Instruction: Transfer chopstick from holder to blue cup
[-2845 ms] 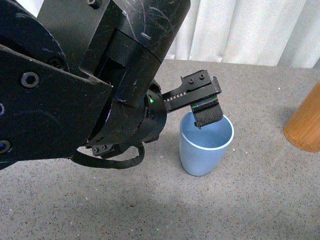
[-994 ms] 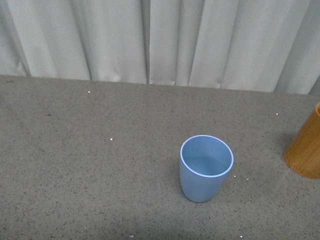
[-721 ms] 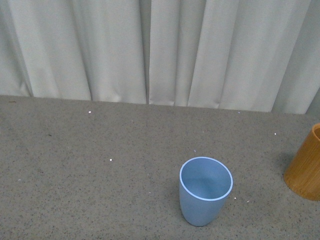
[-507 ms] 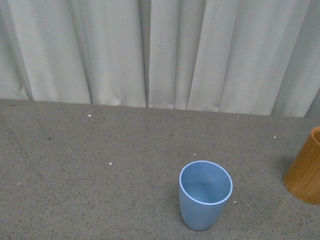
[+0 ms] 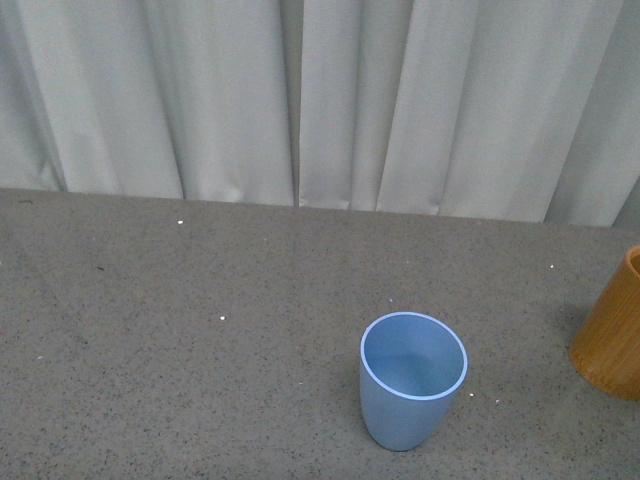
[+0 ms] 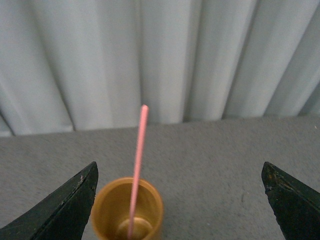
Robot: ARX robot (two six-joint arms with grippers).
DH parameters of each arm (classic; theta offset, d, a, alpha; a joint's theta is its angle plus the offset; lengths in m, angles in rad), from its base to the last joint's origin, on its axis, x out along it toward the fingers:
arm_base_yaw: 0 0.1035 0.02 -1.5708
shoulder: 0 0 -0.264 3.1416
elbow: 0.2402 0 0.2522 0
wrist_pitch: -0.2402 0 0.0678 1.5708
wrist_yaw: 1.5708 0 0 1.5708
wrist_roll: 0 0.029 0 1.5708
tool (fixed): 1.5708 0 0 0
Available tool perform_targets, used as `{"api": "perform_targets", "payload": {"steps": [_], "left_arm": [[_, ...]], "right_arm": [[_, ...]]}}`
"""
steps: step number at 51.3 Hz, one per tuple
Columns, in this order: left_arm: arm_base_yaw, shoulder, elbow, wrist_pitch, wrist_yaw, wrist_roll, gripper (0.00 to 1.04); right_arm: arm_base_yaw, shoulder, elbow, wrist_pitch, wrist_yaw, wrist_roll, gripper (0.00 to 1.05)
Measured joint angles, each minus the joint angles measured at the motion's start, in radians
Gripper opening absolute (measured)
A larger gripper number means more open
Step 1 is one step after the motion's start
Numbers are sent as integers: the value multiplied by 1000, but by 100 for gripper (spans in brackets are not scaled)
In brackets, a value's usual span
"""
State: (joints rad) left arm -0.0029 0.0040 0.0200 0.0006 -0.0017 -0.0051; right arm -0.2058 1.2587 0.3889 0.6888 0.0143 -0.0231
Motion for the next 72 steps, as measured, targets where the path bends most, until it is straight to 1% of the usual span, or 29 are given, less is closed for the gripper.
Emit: {"api": "perform_targets", "payload": {"steps": [5, 8, 17, 31, 48, 64, 72], "left_arm": [[0, 0, 0, 0, 0, 0, 98], [0, 0, 0, 0, 0, 0, 98], [0, 0, 0, 0, 0, 0, 98], [0, 0, 0, 0, 0, 0, 98], [0, 0, 0, 0, 0, 0, 98], [0, 0, 0, 0, 0, 0, 98], [0, 0, 0, 0, 0, 0, 98]], "right_arm": [[-44, 96, 92, -61, -15, -2, 95], [-58, 130, 131, -71, -12, -11, 95], [-72, 211, 202, -101, -8, -42, 95], [-38, 299, 266, -185, -2, -40, 95], [-3, 373, 325, -227, 24, -10, 95], [16, 450, 358, -200, 79, 17, 95], [46, 485, 372, -194, 95, 32, 95]]}}
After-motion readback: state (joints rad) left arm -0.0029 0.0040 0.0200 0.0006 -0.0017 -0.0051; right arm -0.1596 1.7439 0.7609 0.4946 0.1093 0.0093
